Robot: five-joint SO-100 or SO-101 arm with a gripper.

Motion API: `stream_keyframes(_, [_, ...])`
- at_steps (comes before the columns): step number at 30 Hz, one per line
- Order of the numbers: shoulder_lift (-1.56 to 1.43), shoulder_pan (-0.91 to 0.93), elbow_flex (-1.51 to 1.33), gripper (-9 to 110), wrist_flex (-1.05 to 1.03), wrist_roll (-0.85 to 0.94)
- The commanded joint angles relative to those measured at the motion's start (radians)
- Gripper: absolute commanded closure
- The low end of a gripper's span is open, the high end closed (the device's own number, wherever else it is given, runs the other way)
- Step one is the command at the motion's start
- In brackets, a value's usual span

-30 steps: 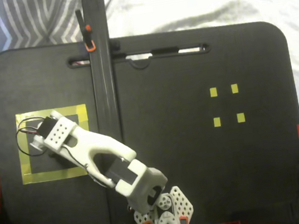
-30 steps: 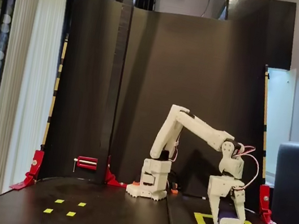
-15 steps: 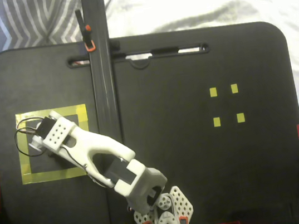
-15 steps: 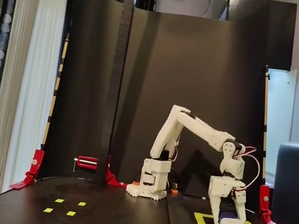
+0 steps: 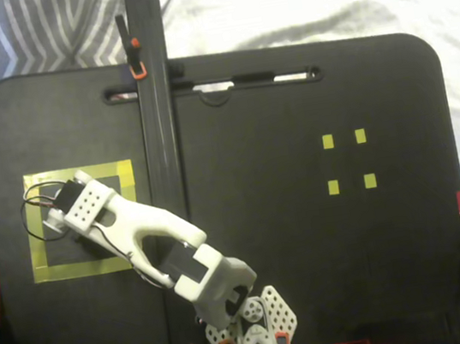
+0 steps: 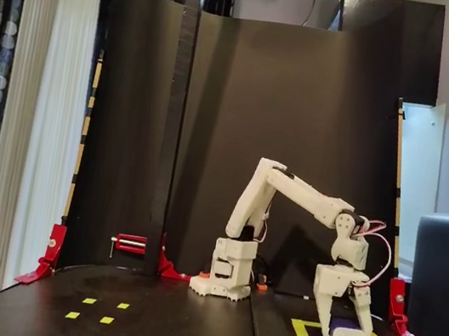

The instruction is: Grasp a block and put it in the designated area.

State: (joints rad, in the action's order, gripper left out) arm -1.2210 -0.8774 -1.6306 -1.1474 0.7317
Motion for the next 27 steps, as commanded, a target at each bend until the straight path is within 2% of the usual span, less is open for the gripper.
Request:
stream_keyframes(1, [-0.014, -0.005, 0.021, 67, -0.009, 0.009])
stream_keyframes(8, [-0.06, 0.011, 0.063, 67, -0.086, 0.018])
stream_keyframes(18, [-0.308, 0.051, 0.133, 67, -0.296, 0.048])
stream_keyframes(27, [-0.359, 0.052, 0.132, 69, -0.321, 0.054])
